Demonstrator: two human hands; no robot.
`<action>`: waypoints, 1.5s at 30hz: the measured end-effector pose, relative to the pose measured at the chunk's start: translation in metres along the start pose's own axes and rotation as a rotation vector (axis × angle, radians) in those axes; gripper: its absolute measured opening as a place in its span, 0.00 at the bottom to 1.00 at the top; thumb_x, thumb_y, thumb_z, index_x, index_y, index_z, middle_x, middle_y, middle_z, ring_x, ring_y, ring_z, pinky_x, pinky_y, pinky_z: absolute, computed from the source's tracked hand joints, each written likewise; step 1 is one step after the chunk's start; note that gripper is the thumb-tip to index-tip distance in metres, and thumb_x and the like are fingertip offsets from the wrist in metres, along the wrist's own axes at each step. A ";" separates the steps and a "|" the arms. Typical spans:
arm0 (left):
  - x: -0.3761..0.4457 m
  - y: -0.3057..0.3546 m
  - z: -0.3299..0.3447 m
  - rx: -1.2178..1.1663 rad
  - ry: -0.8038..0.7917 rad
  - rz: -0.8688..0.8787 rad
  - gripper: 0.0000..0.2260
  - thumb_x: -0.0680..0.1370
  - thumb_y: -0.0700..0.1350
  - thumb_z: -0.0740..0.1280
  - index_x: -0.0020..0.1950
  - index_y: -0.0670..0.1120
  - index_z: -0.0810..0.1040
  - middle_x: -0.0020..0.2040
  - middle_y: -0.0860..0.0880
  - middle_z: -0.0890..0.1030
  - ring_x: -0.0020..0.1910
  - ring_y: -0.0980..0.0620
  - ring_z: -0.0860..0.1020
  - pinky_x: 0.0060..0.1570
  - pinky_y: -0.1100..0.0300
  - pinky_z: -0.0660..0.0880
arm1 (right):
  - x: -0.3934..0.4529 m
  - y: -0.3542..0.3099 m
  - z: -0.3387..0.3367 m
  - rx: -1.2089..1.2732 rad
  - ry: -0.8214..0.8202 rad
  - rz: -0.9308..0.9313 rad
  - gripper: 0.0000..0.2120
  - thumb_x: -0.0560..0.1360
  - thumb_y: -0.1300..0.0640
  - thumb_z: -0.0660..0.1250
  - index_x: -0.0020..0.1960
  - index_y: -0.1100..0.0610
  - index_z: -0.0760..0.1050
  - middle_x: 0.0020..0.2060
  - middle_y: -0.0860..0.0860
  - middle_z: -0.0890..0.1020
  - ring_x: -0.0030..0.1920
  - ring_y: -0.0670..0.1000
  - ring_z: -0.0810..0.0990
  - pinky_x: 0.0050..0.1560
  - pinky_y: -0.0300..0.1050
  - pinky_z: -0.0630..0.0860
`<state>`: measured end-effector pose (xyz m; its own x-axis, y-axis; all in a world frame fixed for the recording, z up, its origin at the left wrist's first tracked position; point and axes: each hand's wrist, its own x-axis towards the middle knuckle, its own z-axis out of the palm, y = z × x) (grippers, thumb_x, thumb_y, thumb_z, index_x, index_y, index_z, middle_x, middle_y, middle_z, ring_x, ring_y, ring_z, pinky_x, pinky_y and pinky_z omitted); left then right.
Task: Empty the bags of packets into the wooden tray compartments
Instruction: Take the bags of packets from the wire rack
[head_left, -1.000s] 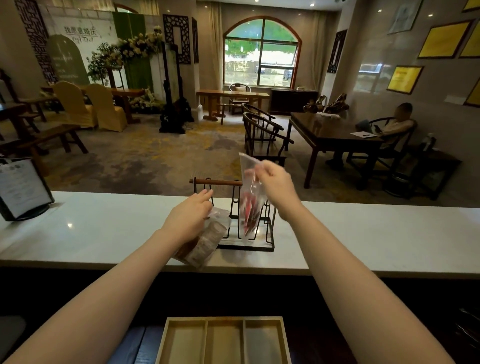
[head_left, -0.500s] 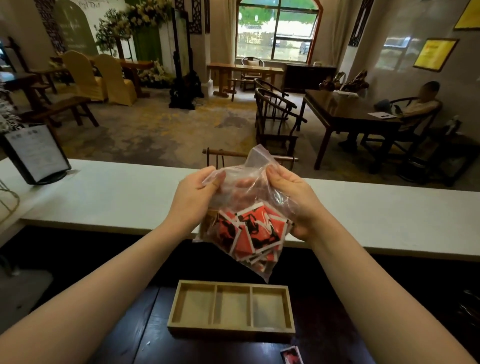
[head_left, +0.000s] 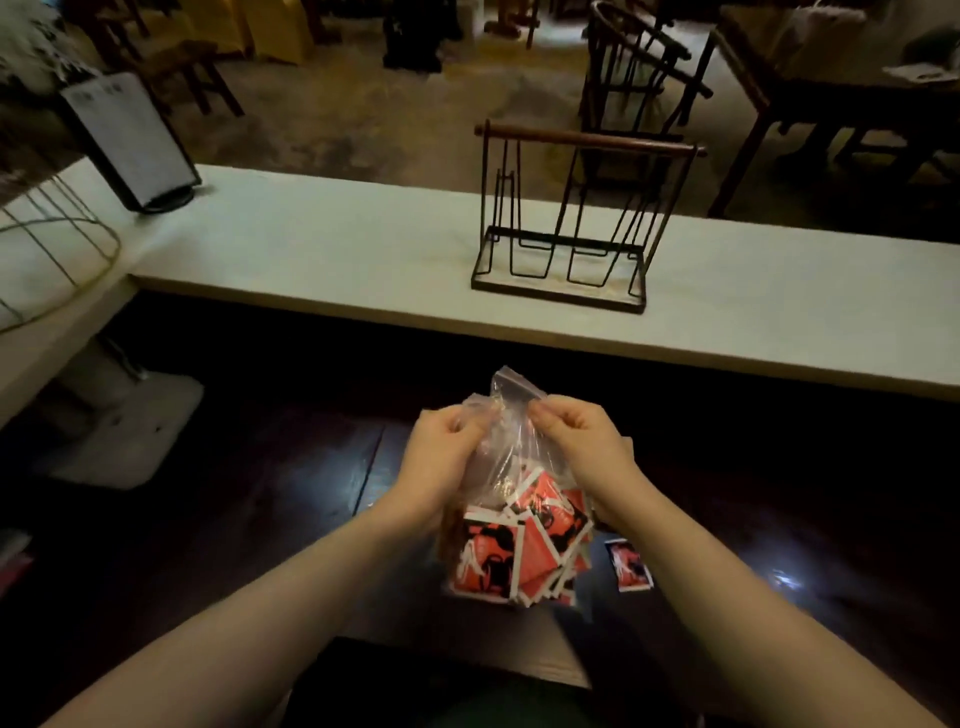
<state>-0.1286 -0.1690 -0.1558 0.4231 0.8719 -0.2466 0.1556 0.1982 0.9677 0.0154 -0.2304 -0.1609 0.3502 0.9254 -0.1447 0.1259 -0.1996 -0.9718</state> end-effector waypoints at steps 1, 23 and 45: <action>-0.002 -0.007 -0.001 0.009 -0.007 -0.022 0.17 0.77 0.46 0.66 0.30 0.43 0.68 0.25 0.51 0.69 0.23 0.58 0.67 0.25 0.65 0.65 | -0.003 0.009 0.005 0.005 0.013 0.025 0.14 0.79 0.54 0.62 0.39 0.61 0.76 0.33 0.56 0.76 0.35 0.54 0.74 0.40 0.52 0.70; 0.018 -0.147 -0.032 0.633 0.143 -0.033 0.19 0.74 0.48 0.70 0.29 0.48 0.65 0.25 0.51 0.70 0.26 0.55 0.69 0.27 0.60 0.63 | -0.033 0.133 0.027 0.086 0.204 0.334 0.11 0.78 0.57 0.63 0.38 0.58 0.76 0.36 0.53 0.77 0.39 0.52 0.75 0.43 0.47 0.70; -0.005 -0.178 -0.035 0.624 0.278 -0.006 0.11 0.81 0.45 0.57 0.39 0.46 0.68 0.30 0.46 0.77 0.30 0.45 0.77 0.28 0.53 0.67 | -0.073 0.194 -0.076 -0.368 0.514 0.481 0.03 0.73 0.57 0.71 0.46 0.53 0.79 0.38 0.48 0.82 0.37 0.48 0.80 0.36 0.43 0.77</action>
<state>-0.1900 -0.1930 -0.3248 0.1887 0.9707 -0.1490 0.6785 -0.0192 0.7344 0.0851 -0.3614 -0.3250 0.8175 0.4635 -0.3418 0.1189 -0.7165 -0.6874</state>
